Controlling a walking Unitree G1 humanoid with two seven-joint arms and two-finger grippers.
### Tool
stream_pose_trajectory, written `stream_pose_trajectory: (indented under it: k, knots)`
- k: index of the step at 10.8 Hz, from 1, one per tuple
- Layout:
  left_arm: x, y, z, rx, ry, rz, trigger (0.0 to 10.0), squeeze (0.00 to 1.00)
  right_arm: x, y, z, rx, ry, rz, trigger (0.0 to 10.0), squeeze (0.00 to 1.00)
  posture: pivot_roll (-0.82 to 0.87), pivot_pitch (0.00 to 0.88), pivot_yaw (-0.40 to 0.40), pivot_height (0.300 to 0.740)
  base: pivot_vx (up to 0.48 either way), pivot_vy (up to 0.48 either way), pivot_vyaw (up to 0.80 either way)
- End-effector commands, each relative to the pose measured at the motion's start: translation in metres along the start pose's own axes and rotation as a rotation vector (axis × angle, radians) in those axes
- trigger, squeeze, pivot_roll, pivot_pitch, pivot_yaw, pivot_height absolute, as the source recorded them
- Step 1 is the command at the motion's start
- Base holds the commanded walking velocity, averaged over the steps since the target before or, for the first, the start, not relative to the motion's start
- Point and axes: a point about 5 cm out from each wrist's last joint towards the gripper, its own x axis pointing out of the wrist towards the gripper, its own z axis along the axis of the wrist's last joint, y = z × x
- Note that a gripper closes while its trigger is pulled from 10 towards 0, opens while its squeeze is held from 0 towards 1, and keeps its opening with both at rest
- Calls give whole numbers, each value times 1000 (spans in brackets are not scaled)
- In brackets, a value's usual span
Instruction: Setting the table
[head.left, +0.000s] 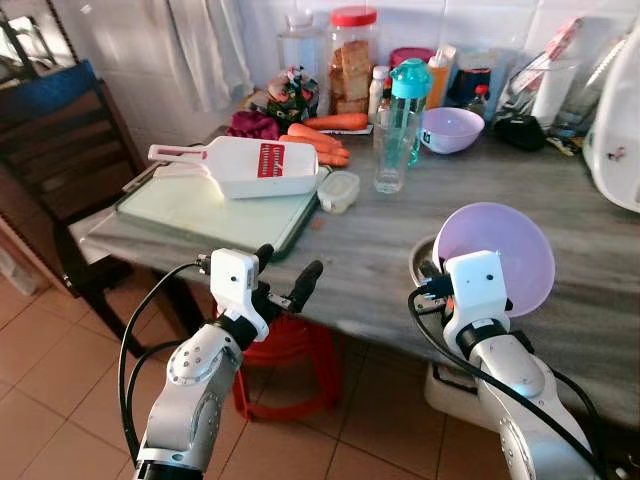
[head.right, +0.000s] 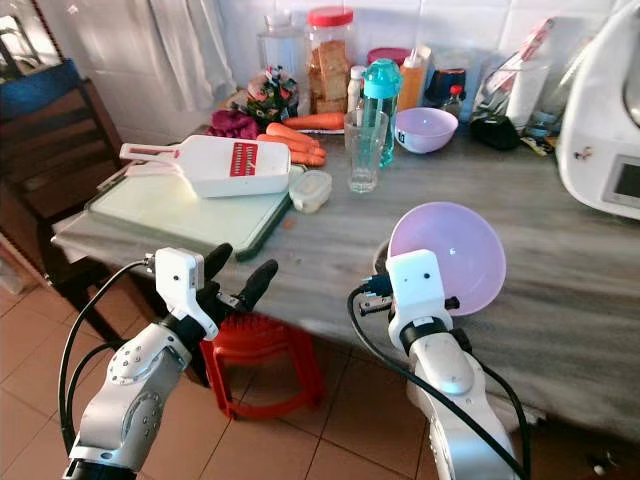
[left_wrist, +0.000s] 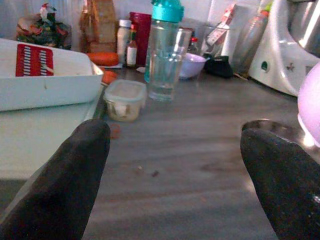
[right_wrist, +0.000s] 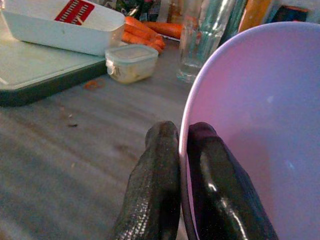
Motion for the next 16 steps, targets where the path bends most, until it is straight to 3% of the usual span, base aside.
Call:
stream_pose_trajectory:
  k: [1,5,9,12,13,14,16]
  knots:
    - [-1,-1,3,7,-3,-14,10000,0,1,1,5,-6,-24,5,10000,0,-28,0,77,740,390,0,0]
    - [-3,-2,3,5,-7,-13,10000,0,0,2,6,-16,-38,7,10000,0,-29,0,74,740,252,0,0]
    - [-21,11,1,103,13,26,10000,0,-1,7,10,-54,-76,54,10000,0,-21,0,71,740,0,0,0]
    - [-55,25,-9,171,71,-17,10000,0,3,19,22,-116,-160,256,10000,0,-4,0,68,740,0,0,0]
    - [-58,25,-13,207,108,-77,10000,0,9,25,24,-118,-189,335,10000,0,3,0,68,740,0,0,0]
    - [-60,24,-17,184,136,-120,10000,0,17,30,24,-100,-200,400,10000,0,5,0,68,740,0,0,0]
    - [-64,23,-21,199,150,-165,10000,0,31,35,16,-88,-159,449,10000,0,18,0,66,740,0,0,0]
